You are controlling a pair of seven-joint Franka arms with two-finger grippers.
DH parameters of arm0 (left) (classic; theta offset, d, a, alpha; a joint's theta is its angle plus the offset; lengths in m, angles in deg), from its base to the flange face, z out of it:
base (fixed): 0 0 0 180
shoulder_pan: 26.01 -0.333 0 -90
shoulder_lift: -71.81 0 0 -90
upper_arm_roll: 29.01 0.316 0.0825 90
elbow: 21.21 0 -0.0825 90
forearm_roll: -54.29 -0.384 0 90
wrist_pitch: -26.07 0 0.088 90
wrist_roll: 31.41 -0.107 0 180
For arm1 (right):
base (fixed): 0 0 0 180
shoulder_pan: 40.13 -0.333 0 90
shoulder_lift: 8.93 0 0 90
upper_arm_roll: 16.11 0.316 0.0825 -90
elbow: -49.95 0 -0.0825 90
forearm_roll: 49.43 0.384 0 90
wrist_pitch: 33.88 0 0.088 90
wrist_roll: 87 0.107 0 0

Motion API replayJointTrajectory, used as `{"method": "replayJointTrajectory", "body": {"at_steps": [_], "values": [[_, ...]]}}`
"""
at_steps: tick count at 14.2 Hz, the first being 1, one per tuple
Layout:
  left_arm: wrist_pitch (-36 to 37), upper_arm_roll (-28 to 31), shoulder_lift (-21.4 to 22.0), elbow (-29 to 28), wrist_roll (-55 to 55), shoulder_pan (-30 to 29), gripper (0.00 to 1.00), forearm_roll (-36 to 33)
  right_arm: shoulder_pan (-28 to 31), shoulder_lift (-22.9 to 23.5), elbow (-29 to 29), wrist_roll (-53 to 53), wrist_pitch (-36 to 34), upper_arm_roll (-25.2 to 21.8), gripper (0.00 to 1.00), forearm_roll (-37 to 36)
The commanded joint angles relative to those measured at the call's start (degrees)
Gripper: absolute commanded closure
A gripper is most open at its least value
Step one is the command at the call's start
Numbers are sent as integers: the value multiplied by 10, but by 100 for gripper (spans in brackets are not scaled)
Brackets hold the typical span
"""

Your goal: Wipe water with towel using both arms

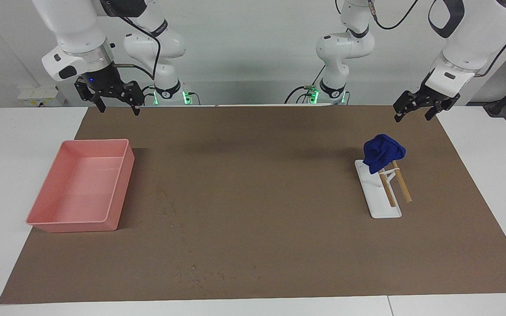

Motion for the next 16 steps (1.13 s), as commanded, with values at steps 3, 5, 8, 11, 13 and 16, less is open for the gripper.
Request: {"method": "replayJointTrajectory", "body": {"at_steps": [3, 5, 8, 11, 13, 16], "values": [[-83, 10, 24, -83, -5, 4, 0, 1, 2, -17, 16, -15, -4, 2, 0, -3], [-112, 17, 24, -107, -7, 4, 0, 0, 2, -17, 16, -15, -4, 2, 0, -3], [-157, 18, 24, -153, -7, 3, 0, -2, 2, -17, 17, -15, -3, 2, 0, -3], [-184, 22, 23, -195, -6, 3, 0, -2, 2, -17, 17, -15, -3, 2, 0, -3], [-211, 22, 24, -239, -6, 3, 0, -2, 1, -17, 17, -15, -3, 2, 0, -3], [-237, 22, 22, -257, -7, 3, 0, -2, 2, -17, 17, -16, -3, 2, 0, -3]]}}
